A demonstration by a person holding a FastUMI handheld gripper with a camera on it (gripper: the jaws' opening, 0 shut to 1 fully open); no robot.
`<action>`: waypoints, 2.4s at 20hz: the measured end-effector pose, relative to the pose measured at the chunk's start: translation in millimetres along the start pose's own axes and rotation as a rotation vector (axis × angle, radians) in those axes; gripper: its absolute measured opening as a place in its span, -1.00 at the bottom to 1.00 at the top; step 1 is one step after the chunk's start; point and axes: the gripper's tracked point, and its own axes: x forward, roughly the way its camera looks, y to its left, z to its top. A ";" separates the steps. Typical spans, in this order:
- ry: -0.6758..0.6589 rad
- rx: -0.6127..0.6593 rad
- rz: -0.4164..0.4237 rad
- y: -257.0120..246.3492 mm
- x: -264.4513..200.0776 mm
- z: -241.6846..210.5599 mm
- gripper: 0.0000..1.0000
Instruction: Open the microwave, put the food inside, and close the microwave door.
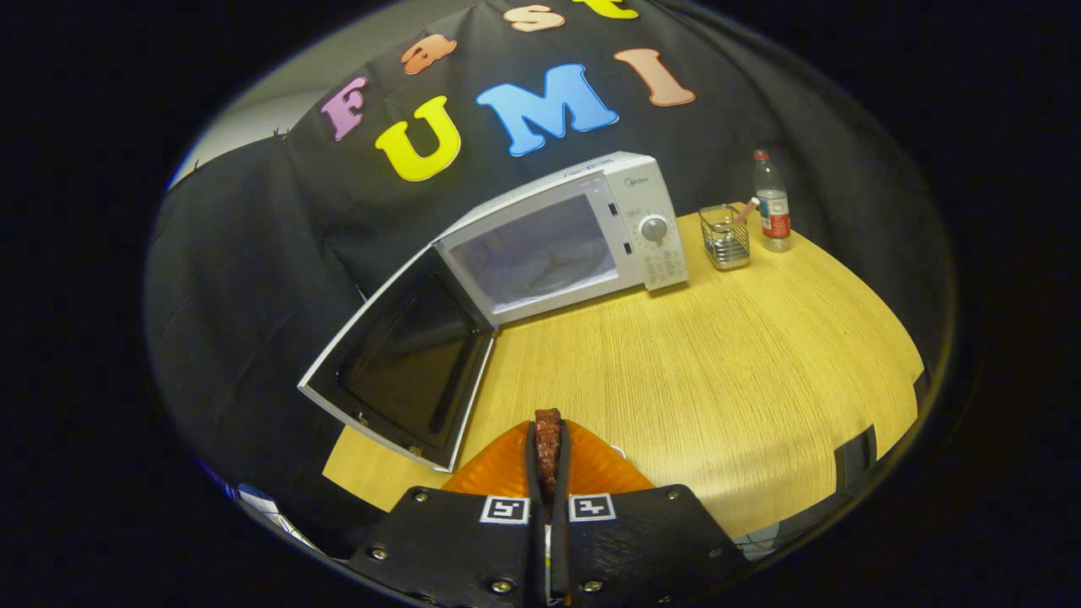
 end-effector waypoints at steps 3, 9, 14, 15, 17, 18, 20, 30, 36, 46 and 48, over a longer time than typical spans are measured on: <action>-0.038 0.015 0.026 13.7 16.1 23.0 -0.94; -0.059 0.017 0.072 36.9 59.7 55.4 -0.95; -0.079 -0.001 0.097 53.2 98.0 78.1 -0.95; -0.083 0.000 0.101 55.2 106.2 82.0 -0.95; -0.095 0.011 0.112 58.4 119.9 91.6 -0.95; -0.101 0.020 0.117 59.5 127.5 96.0 -0.95; -0.107 0.039 0.124 58.2 142.7 102.5 -0.95; -0.159 0.087 0.088 37.4 213.2 124.8 -0.95; -0.233 0.103 0.057 28.6 254.9 139.7 -0.95; -0.300 0.079 0.012 15.9 318.6 155.8 -0.94; -0.287 0.071 0.004 9.0 330.8 154.2 -0.95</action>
